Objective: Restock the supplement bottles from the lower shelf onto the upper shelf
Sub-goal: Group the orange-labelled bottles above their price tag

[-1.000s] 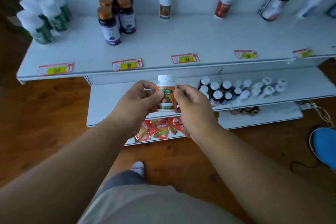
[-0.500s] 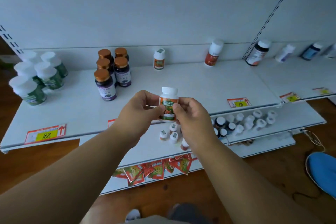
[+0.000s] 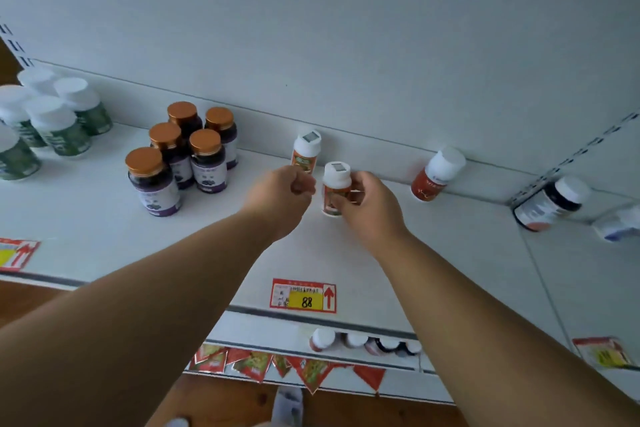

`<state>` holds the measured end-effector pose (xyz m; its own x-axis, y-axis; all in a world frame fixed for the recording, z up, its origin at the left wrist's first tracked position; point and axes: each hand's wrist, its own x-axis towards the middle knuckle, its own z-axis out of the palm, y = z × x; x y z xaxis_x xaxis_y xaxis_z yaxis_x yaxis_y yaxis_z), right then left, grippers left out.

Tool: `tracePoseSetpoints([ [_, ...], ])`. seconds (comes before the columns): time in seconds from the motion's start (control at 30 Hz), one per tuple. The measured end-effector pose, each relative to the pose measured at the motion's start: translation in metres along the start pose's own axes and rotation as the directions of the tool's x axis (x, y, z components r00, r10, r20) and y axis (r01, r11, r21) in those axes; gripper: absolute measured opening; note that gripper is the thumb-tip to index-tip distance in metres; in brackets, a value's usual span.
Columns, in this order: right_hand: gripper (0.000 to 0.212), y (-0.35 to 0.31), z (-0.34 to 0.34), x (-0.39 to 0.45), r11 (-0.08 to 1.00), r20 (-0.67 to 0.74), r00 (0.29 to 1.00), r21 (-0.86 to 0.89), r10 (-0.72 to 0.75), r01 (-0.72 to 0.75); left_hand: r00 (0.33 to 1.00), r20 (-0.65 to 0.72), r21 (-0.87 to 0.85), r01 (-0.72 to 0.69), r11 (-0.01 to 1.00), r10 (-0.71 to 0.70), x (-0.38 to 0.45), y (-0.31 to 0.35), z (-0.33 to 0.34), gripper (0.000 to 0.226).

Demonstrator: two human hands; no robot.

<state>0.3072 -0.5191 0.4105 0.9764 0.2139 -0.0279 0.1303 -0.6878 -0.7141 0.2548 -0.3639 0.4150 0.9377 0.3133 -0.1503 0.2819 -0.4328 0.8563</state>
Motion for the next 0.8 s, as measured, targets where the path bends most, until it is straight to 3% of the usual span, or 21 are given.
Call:
tracePoseSetpoints([
  [0.13, 0.04, 0.013, 0.011, 0.027, 0.998, -0.014, 0.998, -0.002, -0.067, 0.067, 0.998, 0.063, 0.023, 0.019, 1.0, -0.02, 0.008, 0.0, 0.013, 0.032],
  [0.37, 0.03, 0.012, 0.023, 0.055, 0.992, -0.04, 0.992, -0.048, -0.122, 0.12, 0.999, -0.04, 0.06, 0.028, 0.998, -0.025, 0.012, 0.002, 0.013, 0.038],
  [0.5, 0.047, 0.007, 0.025, 0.06, 0.995, -0.07, 0.994, -0.046, -0.089, 0.086, 0.998, -0.061, 0.103, 0.002, 0.995, 0.004, 0.007, 0.0, 0.005, 0.038],
  [0.6, 0.061, 0.006, 0.026, 0.047, 0.997, -0.128, 0.989, -0.044, -0.075, 0.069, 0.997, -0.062, 0.121, -0.032, 0.992, 0.039, -0.001, 0.0, -0.001, 0.039],
  [0.8, 0.056, -0.015, 0.026, -0.018, 0.995, -0.229, 0.969, -0.058, -0.089, 0.078, 0.983, 0.012, 0.193, -0.18, 0.964, 0.182, -0.033, -0.005, -0.015, 0.038],
])
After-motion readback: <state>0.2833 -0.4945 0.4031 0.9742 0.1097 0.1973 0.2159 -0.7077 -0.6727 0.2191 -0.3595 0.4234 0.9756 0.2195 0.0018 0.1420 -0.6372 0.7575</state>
